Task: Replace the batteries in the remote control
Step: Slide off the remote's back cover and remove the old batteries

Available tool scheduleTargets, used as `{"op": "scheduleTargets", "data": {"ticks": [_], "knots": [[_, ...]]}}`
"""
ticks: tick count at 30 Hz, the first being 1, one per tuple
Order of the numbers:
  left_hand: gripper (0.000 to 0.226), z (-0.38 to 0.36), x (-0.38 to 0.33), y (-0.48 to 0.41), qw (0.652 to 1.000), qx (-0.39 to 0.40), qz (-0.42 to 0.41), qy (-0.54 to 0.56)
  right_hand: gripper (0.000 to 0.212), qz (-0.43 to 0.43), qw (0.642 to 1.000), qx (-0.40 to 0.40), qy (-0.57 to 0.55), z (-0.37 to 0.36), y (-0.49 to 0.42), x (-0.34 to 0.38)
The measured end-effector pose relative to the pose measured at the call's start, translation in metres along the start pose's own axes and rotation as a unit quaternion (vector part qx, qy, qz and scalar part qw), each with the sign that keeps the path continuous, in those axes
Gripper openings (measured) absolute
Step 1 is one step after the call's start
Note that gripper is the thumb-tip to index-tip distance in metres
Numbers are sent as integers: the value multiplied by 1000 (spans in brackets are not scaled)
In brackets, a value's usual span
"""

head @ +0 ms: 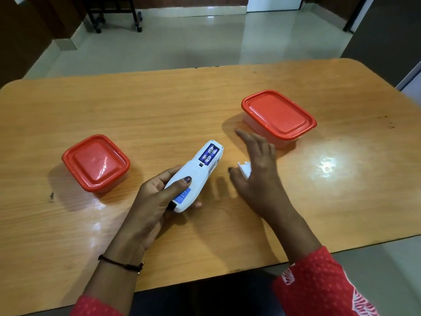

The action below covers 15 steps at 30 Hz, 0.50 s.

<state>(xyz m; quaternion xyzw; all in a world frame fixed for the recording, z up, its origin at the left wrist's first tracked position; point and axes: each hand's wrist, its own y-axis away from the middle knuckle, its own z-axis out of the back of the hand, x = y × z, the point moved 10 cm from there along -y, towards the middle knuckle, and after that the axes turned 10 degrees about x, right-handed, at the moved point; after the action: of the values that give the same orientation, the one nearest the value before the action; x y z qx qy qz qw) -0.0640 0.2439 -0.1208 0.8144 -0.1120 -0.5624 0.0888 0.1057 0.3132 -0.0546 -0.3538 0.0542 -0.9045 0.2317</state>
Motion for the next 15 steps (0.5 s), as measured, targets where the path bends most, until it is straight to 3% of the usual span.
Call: {"op": "scheduleTargets", "data": {"ticks": [4,7,9,12,15], "knots": [[47,7,-9,4,997,32,2,-70,78,59,988,140,-28,-35,4,23],[62,22,-13,7,1000,7,-20,-11,61,57,991,116,-30,-31,6,26],[48,32,-13,4,995,-36,-48,74,50,29,996,88,-16,-28,7,26],[31,23,-11,-6,984,-36,-77,156,43,-62,995,68,-40,-33,15,17],[54,0,-6,-10,990,-19,-83,117,44,-119,989,35,-81,-38,27,11]]}}
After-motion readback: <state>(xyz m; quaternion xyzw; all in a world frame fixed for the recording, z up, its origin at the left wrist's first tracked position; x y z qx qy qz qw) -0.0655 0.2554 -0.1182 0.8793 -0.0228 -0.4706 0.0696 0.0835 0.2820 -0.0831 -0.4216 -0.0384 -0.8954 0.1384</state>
